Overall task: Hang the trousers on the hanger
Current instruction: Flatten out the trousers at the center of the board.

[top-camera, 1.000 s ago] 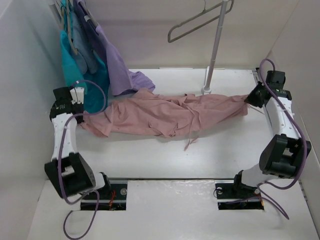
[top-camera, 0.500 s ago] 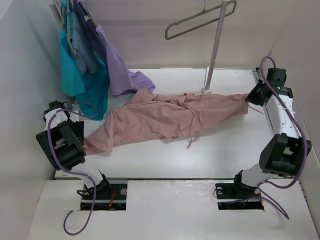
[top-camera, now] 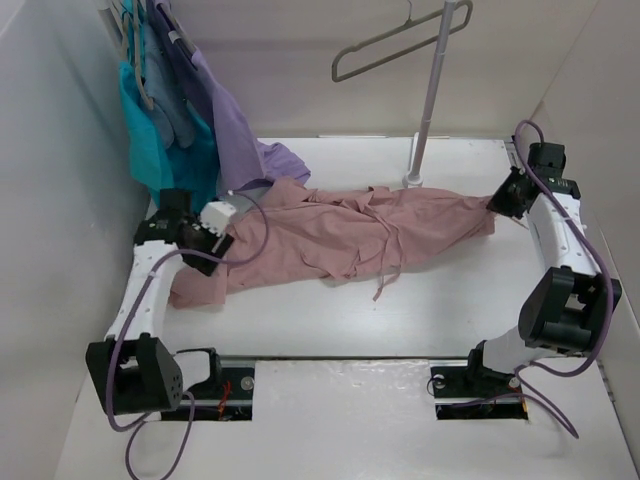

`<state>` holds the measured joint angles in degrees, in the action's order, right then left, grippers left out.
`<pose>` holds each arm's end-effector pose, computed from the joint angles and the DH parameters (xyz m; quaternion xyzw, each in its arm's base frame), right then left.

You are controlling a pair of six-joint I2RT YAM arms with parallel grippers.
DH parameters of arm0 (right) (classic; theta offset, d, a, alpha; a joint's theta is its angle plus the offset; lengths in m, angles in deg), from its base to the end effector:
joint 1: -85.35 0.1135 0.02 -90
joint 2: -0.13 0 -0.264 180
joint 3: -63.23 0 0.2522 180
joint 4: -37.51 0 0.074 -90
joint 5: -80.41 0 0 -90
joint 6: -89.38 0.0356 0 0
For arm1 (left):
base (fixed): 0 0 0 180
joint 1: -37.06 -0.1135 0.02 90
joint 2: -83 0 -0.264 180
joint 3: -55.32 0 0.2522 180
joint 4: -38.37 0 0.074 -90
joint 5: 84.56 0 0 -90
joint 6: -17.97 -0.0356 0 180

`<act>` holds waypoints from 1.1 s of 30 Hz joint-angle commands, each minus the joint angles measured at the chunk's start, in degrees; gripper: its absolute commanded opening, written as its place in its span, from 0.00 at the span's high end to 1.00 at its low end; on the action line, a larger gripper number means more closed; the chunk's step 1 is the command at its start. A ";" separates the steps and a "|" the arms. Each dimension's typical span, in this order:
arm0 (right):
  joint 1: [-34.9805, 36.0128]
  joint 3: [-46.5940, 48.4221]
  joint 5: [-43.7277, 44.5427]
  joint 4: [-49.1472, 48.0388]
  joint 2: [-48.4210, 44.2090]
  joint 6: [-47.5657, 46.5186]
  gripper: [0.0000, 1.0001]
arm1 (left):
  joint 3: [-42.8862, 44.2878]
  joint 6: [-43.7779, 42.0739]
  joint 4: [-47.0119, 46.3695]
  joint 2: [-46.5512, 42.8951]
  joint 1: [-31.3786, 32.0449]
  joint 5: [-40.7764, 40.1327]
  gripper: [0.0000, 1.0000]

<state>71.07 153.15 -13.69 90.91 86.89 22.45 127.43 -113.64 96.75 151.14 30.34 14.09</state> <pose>0.3175 -0.0782 0.3068 0.2894 0.8942 0.0596 0.3363 0.2358 0.0224 0.2872 0.3066 0.8989 0.0592 0.3074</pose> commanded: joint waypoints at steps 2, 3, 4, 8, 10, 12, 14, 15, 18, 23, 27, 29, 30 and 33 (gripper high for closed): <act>0.40 -2.06 0.06 -2.45 -3.26 -0.57 1.00 | -6.04 9.16 0.13 2.87 10.11 0.94 0.31; 0.40 -2.68 0.06 -2.46 -3.26 -0.57 1.00 | -6.66 10.48 -0.75 3.66 11.80 0.07 0.29; 0.40 -2.68 0.06 -2.46 -3.27 -0.05 1.00 | -7.36 11.88 -3.11 4.54 13.21 -1.25 0.29; 0.40 -3.21 0.06 -2.46 -3.27 -0.04 1.00 | -9.22 17.08 -6.47 10.42 16.13 -13.44 0.27; 0.40 -3.21 0.06 -2.46 -3.79 -0.04 1.00 | -9.74 17.70 -7.18 10.44 15.51 -16.02 0.31; 0.40 -3.21 0.58 -2.46 -3.79 -0.04 1.00 | -9.74 17.70 -6.66 10.44 14.02 -16.55 0.43; 0.40 -3.21 0.58 -2.46 -3.79 -0.04 1.00 | -7.99 17.09 -4.56 9.82 13.40 -16.55 0.68; 0.40 -3.73 0.58 -2.46 -3.79 -0.04 1.00 | -7.38 17.08 -3.59 9.04 13.40 -16.03 0.73; 0.40 -3.74 0.58 -2.46 -3.79 -0.04 1.00 | -5.44 14.89 -0.25 7.45 12.79 -15.32 0.92; 0.40 -3.74 1.81 -2.46 -3.27 -0.04 1.00 | -0.80 9.18 0.04 8.32 7.71 -16.81 1.00; 0.40 -3.74 2.43 -1.93 -2.65 -0.66 1.00 | 7.18 5.40 -7.42 14.20 -0.03 -22.51 1.00; 0.40 -3.74 2.43 -1.93 -1.95 -1.19 1.00 | 10.63 4.52 -14.71 19.56 -2.32 -28.75 1.00; 0.40 -3.74 2.43 -2.45 -1.95 -1.19 1.00 | 13.34 3.21 -17.70 21.23 -3.98 -30.86 0.98; 0.40 -3.74 1.29 -2.46 -0.81 -1.19 1.00 | 17.14 1.88 -27.29 26.84 -5.93 -35.44 0.58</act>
<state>71.13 149.24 -12.36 90.63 85.36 22.02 140.58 -109.00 80.47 175.01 25.88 -13.45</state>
